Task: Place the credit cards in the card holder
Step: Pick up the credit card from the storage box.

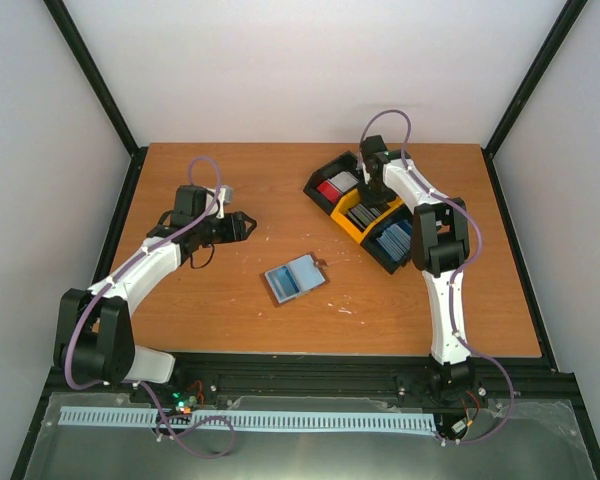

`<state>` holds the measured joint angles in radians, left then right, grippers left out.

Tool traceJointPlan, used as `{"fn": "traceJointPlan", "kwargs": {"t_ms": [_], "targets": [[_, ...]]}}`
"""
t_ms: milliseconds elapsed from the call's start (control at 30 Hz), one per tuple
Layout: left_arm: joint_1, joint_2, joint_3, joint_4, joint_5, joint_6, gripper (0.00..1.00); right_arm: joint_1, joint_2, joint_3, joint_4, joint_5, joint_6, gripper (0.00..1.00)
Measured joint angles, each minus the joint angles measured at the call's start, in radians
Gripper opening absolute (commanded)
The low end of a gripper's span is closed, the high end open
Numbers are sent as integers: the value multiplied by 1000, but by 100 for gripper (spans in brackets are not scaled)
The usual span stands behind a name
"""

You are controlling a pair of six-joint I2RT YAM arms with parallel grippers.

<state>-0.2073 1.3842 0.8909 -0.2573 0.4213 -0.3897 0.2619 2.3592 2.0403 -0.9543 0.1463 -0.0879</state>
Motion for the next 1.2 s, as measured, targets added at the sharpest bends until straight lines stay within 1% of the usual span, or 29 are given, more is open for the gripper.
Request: {"fn": "traceJointPlan", "kwargs": {"t_ms": [67, 200, 333, 467, 900, 1033, 1200], "targets": [[0, 0, 0, 0, -1, 0, 62, 0, 0, 0, 0, 2, 1, 36], [0, 0, 0, 0, -2, 0, 62, 0, 0, 0, 0, 10, 3, 32], [0, 0, 0, 0, -3, 0, 62, 0, 0, 0, 1, 41, 3, 27], [0, 0, 0, 0, -5, 0, 62, 0, 0, 0, 2, 80, 2, 25], [0, 0, 0, 3, -7, 0, 62, -6, -24, 0, 15, 212, -5, 22], [0, 0, 0, 3, -10, 0, 62, -10, -25, -9, 28, 224, -17, 22], [0, 0, 0, 3, -11, 0, 62, -11, -25, -33, 31, 225, -30, 17]]}}
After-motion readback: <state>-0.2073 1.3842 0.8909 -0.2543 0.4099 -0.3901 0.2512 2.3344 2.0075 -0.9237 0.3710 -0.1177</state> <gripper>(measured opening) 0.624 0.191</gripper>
